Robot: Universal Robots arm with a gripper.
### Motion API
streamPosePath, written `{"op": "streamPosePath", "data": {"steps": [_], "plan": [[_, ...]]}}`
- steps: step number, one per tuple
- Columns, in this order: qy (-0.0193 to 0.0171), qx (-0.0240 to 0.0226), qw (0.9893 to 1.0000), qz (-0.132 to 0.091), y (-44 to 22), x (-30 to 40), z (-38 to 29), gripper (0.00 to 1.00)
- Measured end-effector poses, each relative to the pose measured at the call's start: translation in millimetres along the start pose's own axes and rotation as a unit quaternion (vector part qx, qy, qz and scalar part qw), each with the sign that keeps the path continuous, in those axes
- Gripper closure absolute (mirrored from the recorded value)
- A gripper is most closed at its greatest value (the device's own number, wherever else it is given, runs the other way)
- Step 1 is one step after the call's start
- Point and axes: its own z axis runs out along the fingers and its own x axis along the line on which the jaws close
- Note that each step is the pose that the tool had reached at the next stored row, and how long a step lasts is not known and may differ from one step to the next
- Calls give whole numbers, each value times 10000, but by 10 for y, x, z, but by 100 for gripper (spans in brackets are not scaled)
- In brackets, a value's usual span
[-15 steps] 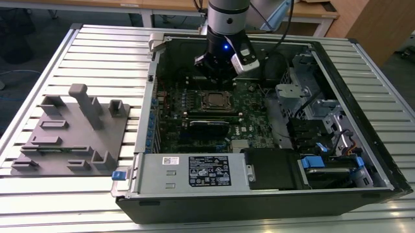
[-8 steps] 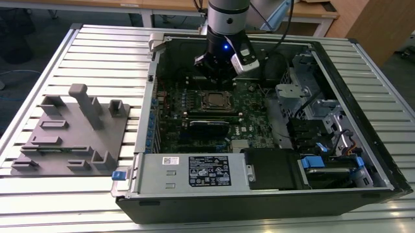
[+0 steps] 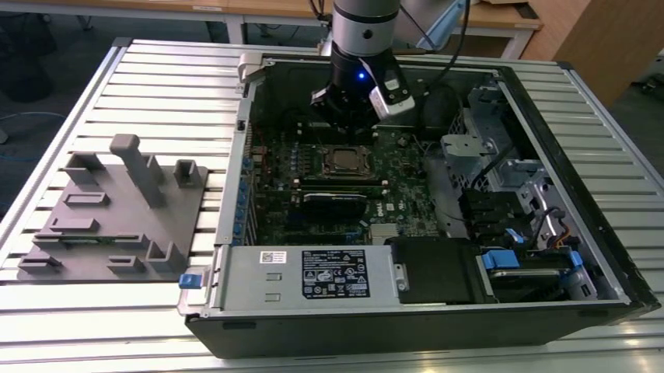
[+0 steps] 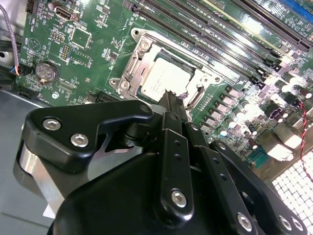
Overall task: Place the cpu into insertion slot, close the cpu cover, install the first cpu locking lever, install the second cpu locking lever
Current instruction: 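Install the first cpu locking lever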
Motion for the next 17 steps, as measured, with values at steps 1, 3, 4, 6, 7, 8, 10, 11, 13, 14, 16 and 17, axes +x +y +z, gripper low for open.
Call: {"op": "streamPosePath", "data": {"steps": [1,3,4,6,7,8,10,11,13,14,16,17], "plan": [[0,0,10000,0,0,0,0,90],[0,0,10000,0,0,0,1,90],[0,0,10000,0,0,0,1,90],[0,-1,10000,0,0,1,1,90],[-1,-6,10000,0,0,6,2,90],[0,-11,10000,0,-1,18,2,90],[0,-23,10000,1,-1,50,1,90],[0,-29,10000,1,-2,70,1,90],[1,-37,10000,1,-5,111,0,90],[1,-40,10000,1,-7,130,-1,90],[0,-45,10000,1,-10,173,-1,90],[0,-46,10000,1,-11,194,-1,90]]}}
